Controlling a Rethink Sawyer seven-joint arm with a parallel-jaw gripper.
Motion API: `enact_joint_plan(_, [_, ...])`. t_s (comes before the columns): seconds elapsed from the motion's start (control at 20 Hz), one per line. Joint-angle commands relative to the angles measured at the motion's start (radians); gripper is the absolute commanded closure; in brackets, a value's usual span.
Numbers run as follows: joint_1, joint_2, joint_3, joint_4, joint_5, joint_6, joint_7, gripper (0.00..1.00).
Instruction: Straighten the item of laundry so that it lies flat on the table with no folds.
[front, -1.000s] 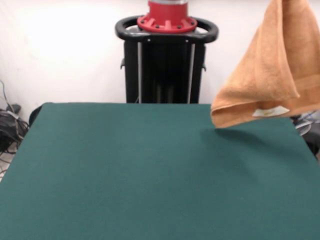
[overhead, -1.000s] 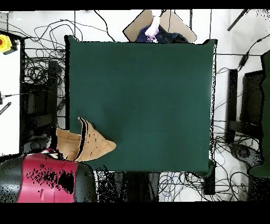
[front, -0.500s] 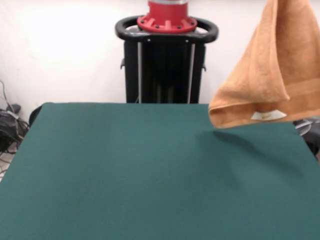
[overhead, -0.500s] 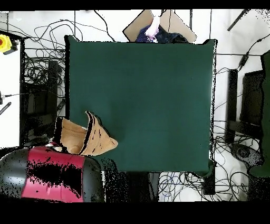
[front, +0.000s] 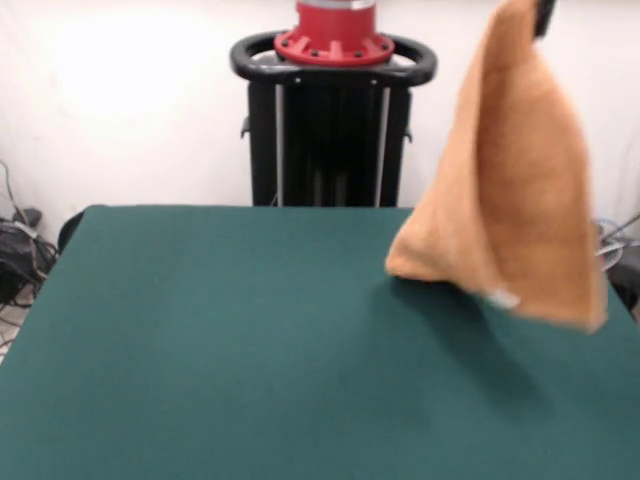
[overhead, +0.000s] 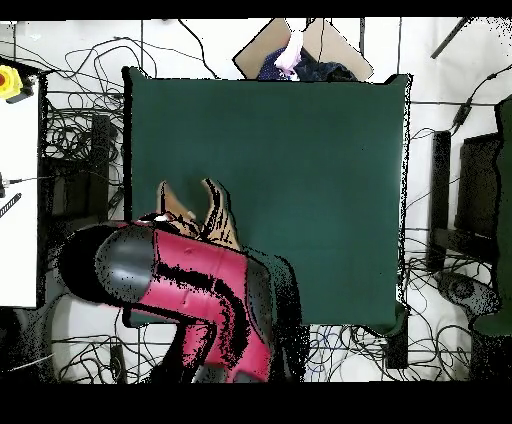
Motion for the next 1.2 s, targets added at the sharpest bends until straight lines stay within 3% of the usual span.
enact_joint_plan(0.05, [-0.09,0.102,0.183,0.137,-0.019,-0.224,-0.05,1.0])
enact_joint_plan(0.65, [-0.291,0.165,0.358,0.145,-0.12,-0.427,-0.147,1.0])
enact_joint_plan(1.2, [-0.341,0.122,0.407,0.144,-0.215,-0.37,-0.085,1.0])
